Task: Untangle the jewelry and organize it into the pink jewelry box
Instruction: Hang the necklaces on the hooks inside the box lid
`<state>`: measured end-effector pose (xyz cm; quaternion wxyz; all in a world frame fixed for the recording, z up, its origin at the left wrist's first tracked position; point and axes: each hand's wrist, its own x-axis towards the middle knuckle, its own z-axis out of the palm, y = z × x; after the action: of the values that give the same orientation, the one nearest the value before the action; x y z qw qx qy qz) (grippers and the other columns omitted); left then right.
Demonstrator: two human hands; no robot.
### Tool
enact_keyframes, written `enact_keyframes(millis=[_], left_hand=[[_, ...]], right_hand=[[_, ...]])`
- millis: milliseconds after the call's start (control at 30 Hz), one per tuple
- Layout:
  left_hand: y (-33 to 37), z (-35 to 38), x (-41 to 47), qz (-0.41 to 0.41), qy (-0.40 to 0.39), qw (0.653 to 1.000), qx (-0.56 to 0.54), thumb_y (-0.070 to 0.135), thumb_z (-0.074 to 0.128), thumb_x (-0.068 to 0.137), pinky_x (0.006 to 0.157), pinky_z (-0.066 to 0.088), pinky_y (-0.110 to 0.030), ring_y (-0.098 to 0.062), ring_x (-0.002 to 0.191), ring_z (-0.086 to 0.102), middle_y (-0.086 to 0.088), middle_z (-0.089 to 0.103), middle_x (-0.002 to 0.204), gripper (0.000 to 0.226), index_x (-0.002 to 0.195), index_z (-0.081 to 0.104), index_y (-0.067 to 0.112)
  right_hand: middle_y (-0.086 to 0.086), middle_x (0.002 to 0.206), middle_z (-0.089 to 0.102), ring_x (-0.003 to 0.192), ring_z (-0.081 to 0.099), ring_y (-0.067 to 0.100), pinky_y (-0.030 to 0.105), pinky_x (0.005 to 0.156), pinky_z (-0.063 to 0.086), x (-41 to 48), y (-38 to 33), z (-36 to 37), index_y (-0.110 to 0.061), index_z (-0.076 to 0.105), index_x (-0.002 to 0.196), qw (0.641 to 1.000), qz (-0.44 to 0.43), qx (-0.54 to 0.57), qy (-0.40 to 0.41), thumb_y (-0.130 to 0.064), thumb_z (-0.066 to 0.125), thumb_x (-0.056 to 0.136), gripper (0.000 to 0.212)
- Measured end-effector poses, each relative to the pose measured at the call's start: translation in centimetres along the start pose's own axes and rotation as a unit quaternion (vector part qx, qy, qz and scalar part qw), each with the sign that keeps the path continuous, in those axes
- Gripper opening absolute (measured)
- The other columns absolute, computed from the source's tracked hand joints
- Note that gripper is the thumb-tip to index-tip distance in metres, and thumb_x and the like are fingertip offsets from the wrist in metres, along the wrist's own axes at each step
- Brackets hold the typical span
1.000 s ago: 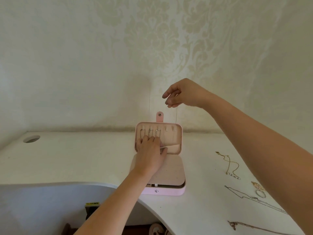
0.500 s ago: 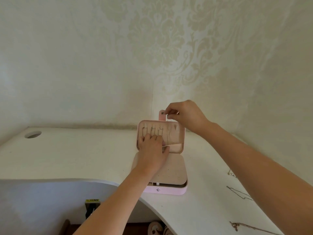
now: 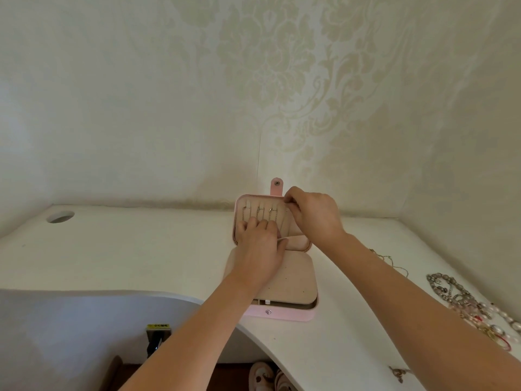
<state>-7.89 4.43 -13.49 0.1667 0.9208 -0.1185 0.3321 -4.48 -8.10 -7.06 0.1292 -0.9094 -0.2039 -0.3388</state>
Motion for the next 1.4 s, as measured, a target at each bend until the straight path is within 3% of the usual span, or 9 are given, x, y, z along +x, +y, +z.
enact_keyframes(millis=[200, 433, 633, 800, 933, 1033, 1200, 1400], left_hand=[[0.1, 0.1, 0.0, -0.004, 0.005, 1.000, 0.004, 0.028, 0.072, 0.076, 0.073, 0.037, -0.041, -0.026, 0.074, 0.054, -0.002, 0.063, 0.069, 0.019, 0.072, 0.063, 0.012], [0.2, -0.1, 0.0, -0.006, 0.013, 1.000, 0.014, 0.027, 0.077, 0.071, 0.069, 0.039, -0.041, -0.026, 0.069, 0.055, -0.001, 0.062, 0.065, 0.021, 0.068, 0.062, 0.013], [0.1, -0.1, 0.0, -0.007, 0.013, 1.000, 0.020, 0.027, 0.077, 0.070, 0.067, 0.039, -0.039, -0.025, 0.068, 0.055, 0.000, 0.062, 0.065, 0.021, 0.068, 0.062, 0.014], [0.0, 0.1, 0.0, -0.004, 0.011, 1.000, 0.029, 0.029, 0.075, 0.072, 0.067, 0.040, -0.039, -0.025, 0.068, 0.056, 0.000, 0.063, 0.066, 0.020, 0.070, 0.063, 0.013], [0.0, 0.2, -0.1, -0.004, 0.016, 0.999, 0.029, 0.029, 0.076, 0.071, 0.069, 0.041, -0.041, -0.025, 0.068, 0.055, 0.000, 0.062, 0.065, 0.021, 0.069, 0.062, 0.014], [0.0, 0.2, -0.1, -0.002, 0.015, 0.999, 0.028, 0.029, 0.077, 0.070, 0.068, 0.039, -0.039, -0.024, 0.068, 0.055, 0.001, 0.062, 0.064, 0.022, 0.068, 0.061, 0.014], [-0.1, 0.2, -0.1, -0.001, 0.016, 1.000, 0.027, 0.030, 0.077, 0.070, 0.068, 0.042, -0.040, -0.024, 0.067, 0.054, 0.002, 0.061, 0.064, 0.023, 0.067, 0.060, 0.015], [0.0, -0.1, 0.0, -0.006, 0.004, 1.000, 0.020, 0.029, 0.077, 0.070, 0.069, 0.042, -0.039, -0.024, 0.068, 0.055, 0.002, 0.061, 0.064, 0.022, 0.067, 0.060, 0.015]], right_hand=[[0.002, 0.077, 0.071, 0.068, 0.066, 0.023, 0.034, 0.064, 0.051, 0.0, 0.4, -0.5, -0.008, 0.064, 0.091, 0.995, 0.019, 0.098, -0.005, -0.004, 0.060, 0.083, 0.010], [0.002, 0.086, 0.072, 0.080, 0.066, 0.017, 0.026, 0.074, 0.048, 0.2, 0.1, -2.0, -0.010, 0.067, 0.092, 0.989, 0.040, 0.127, -0.068, -0.009, 0.065, 0.083, 0.010], [0.002, 0.090, 0.074, 0.086, 0.066, 0.019, 0.031, 0.079, 0.048, 1.5, -0.2, -2.1, -0.012, 0.072, 0.095, 0.992, 0.043, 0.073, -0.089, -0.016, 0.063, 0.085, 0.014], [0.005, 0.092, 0.071, 0.088, 0.063, 0.024, 0.035, 0.075, 0.047, 1.3, -0.3, -1.3, -0.014, 0.073, 0.097, 0.996, -0.010, -0.008, -0.087, -0.020, 0.059, 0.089, 0.017], [0.011, 0.074, 0.064, 0.070, 0.061, 0.031, 0.036, 0.052, 0.049, 1.1, 0.0, -1.1, -0.006, 0.075, 0.075, 0.998, -0.065, 0.002, -0.005, -0.006, 0.072, 0.073, 0.004], [0.009, 0.067, 0.059, 0.062, 0.058, 0.030, 0.033, 0.045, 0.048, 1.2, 0.4, -1.1, -0.006, 0.075, 0.071, 0.995, -0.095, -0.002, 0.001, -0.006, 0.072, 0.069, 0.003], [0.009, 0.072, 0.061, 0.068, 0.059, 0.029, 0.031, 0.057, 0.047, 1.0, 1.2, -0.9, -0.008, 0.076, 0.080, 0.994, -0.096, 0.037, -0.023, -0.010, 0.067, 0.075, 0.010], [0.000, 0.087, 0.056, 0.080, 0.046, 0.010, 0.022, 0.071, 0.039, 1.3, 1.5, -1.1, -0.012, 0.070, 0.084, 0.992, 0.001, 0.125, -0.006, -0.013, 0.072, 0.078, 0.007]])
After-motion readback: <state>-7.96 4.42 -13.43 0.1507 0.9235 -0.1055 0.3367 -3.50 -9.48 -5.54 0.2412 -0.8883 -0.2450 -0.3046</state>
